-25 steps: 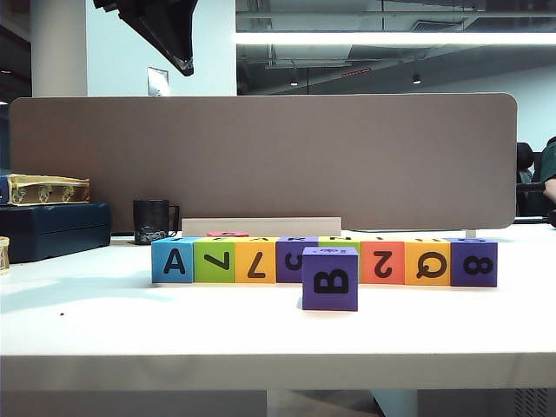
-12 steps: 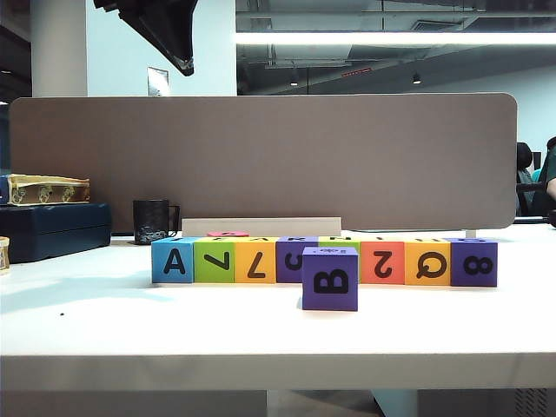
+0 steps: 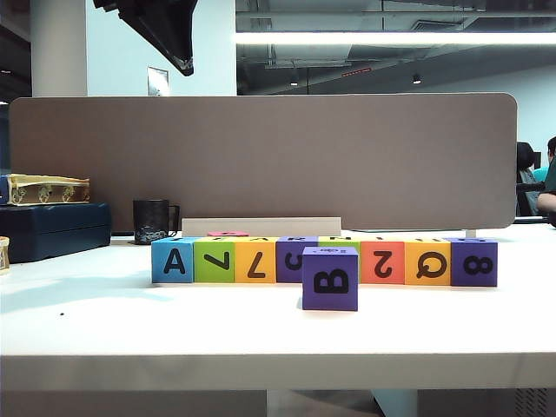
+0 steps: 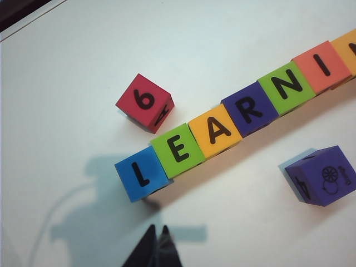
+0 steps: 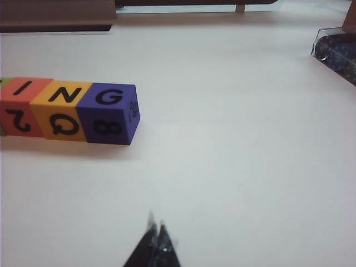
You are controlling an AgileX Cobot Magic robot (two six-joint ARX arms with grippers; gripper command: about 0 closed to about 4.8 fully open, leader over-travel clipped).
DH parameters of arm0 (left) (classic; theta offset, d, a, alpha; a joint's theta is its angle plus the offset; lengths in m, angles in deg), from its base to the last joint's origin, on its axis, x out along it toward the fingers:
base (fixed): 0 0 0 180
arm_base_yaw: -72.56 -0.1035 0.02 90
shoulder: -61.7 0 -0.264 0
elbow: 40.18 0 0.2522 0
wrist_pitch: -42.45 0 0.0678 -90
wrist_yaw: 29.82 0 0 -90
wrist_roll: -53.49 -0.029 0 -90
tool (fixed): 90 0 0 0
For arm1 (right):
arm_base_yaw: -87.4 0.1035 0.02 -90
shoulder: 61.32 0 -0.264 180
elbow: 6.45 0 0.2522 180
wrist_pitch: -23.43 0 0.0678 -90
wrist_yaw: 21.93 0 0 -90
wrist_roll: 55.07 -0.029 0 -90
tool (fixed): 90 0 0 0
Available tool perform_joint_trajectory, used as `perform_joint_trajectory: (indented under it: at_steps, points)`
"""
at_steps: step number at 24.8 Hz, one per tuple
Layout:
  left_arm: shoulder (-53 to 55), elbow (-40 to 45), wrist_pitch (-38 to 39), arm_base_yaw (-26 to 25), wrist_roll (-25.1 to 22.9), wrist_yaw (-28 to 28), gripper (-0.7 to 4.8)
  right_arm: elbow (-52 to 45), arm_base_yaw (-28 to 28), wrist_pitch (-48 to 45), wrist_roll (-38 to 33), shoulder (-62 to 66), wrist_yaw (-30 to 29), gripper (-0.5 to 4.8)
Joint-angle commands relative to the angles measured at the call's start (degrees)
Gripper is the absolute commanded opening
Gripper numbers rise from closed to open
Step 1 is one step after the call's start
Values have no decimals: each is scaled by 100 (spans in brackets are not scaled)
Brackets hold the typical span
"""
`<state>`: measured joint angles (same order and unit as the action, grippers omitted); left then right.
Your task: Select the appropriate blocks from the scattered letter blocks on the table and arrange them in a row to spell out "LEARNING".
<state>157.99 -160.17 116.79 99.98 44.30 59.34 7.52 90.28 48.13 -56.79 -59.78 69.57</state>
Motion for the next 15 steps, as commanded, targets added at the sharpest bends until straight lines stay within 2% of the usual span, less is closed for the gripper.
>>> perform_joint_trajectory:
  at_steps: [1, 15]
  points:
    - [-37, -11, -66, 4, 20, 20, -5, -13, 7, -46, 28, -35, -13, -1]
    - [-42, -11, -85, 2, -52, 13, -5, -13, 9, -46, 28, -39, -13, -1]
